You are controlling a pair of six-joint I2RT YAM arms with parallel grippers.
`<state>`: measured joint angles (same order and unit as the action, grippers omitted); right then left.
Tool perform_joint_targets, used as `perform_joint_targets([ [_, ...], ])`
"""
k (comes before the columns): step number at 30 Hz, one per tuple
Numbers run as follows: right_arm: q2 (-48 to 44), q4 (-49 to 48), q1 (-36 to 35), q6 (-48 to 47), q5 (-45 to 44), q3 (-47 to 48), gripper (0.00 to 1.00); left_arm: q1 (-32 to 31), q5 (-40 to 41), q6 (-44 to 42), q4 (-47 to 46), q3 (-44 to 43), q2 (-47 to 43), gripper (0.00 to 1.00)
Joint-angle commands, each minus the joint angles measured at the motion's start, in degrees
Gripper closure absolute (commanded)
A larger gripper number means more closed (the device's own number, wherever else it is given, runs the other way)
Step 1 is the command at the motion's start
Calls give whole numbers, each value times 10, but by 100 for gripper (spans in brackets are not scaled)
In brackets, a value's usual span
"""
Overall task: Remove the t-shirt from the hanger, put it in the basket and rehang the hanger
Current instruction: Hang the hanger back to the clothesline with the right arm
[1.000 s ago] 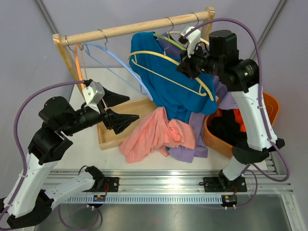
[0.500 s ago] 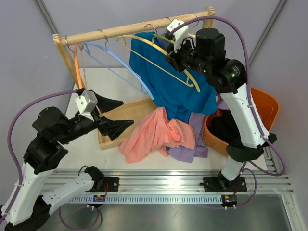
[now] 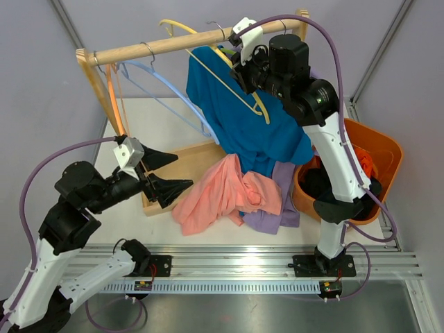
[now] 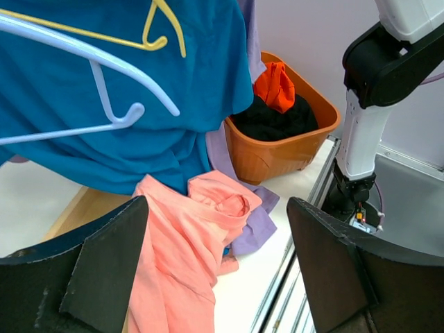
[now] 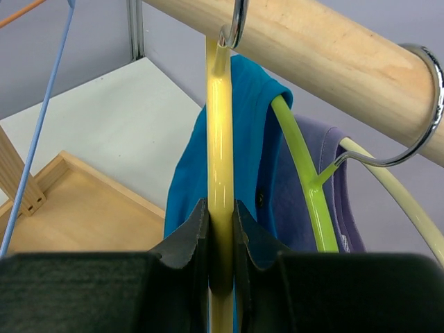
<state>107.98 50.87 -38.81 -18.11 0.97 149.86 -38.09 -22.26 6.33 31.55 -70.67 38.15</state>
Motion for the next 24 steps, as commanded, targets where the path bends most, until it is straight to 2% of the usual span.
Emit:
perform_joint_targets([
  [1,-2,-30,-7,10,10,-3,100,-2,6,20,1,14,0,15],
  [15,-28,-19,-9,21,22,-38,100,-2,-32,31,-1,41,22,15],
  [18,-24,-17,-9,24,28,-36,85,-6,-29,36,0,55,28,15],
  [20,-27,-14,-8,21,39,-34,68,-15,-21,39,-1,67,32,15],
  [22,-33,-12,-9,16,46,-34,57,-28,-9,40,4,70,44,15],
  [23,-38,-8,-9,3,53,-34,52,-53,17,39,7,71,51,14],
  [24,-51,-4,-9,-6,67,-37,35,-71,34,33,15,70,57,12],
])
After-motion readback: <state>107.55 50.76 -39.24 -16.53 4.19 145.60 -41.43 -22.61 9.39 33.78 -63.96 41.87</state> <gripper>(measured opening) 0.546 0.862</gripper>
